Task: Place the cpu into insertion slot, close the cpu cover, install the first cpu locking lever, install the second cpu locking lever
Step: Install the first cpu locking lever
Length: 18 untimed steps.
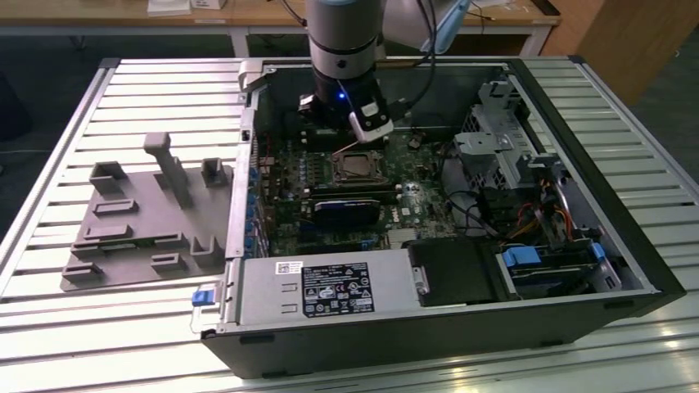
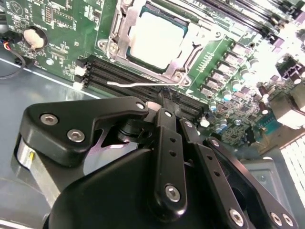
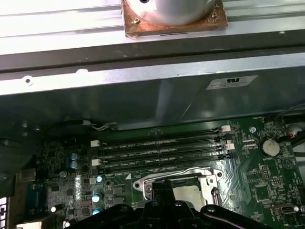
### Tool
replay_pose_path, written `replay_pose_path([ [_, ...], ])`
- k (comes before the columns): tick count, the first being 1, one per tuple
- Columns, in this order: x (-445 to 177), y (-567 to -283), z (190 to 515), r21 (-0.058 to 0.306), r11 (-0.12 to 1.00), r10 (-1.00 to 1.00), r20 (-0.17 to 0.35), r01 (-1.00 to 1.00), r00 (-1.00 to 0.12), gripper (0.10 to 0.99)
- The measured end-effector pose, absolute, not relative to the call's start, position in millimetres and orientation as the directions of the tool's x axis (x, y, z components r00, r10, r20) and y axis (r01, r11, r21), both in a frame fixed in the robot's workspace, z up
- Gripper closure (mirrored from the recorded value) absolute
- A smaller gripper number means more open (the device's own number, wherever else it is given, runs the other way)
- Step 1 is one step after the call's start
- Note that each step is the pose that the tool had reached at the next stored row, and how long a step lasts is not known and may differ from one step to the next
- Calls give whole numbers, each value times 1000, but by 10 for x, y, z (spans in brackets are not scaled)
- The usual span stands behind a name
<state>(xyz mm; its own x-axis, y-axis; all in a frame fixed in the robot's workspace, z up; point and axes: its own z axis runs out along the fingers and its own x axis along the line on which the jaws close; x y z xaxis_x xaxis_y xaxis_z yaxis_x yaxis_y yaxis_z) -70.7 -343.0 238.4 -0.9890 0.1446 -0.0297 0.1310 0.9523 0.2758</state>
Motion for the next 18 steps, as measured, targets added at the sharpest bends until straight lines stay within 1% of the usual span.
replay_pose_path([
  [8,-702,-3427,2317,294,947,145,-35,129,-989,984],
  [18,-589,-3386,2277,296,946,146,-35,129,-989,984],
])
